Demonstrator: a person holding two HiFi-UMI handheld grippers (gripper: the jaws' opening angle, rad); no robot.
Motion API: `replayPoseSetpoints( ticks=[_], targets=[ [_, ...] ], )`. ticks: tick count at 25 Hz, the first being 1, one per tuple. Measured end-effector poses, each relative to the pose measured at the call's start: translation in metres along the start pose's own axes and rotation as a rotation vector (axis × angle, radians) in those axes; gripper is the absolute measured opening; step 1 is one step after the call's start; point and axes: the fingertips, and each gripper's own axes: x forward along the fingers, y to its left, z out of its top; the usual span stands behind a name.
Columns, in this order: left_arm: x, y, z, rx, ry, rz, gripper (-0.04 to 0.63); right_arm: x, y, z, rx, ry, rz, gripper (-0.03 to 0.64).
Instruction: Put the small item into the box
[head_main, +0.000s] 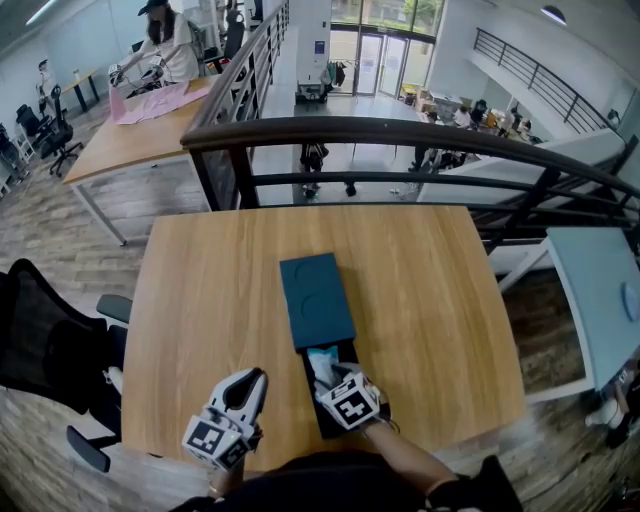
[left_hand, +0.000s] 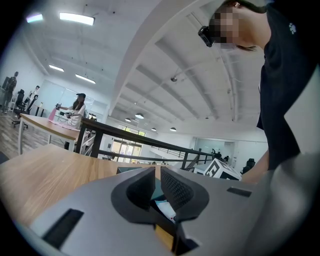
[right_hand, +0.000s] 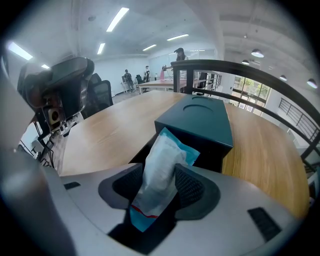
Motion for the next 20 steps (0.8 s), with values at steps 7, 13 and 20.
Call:
replayPoseSetpoints(
  ticks=[7, 13, 20],
  targets=[
    [0.001, 0.0, 0.002, 0.004, -0.002, 0.001, 0.023, -0.004, -0.003, 0.007, 0.003, -0.026, -0.011, 0.208],
    [0.002, -0.005, 0.003, 0.008, 0.001, -0.004, 0.023, -0.012, -0.006, 0.011, 0.006, -0.053, -0.023, 0.21],
    [0.0, -0.011, 0.005, 0.014, 0.004, -0.013, 0.023, -0.031, -0.01, 0.022, 0.016, -0.116, -0.053, 0.209]
  ],
)
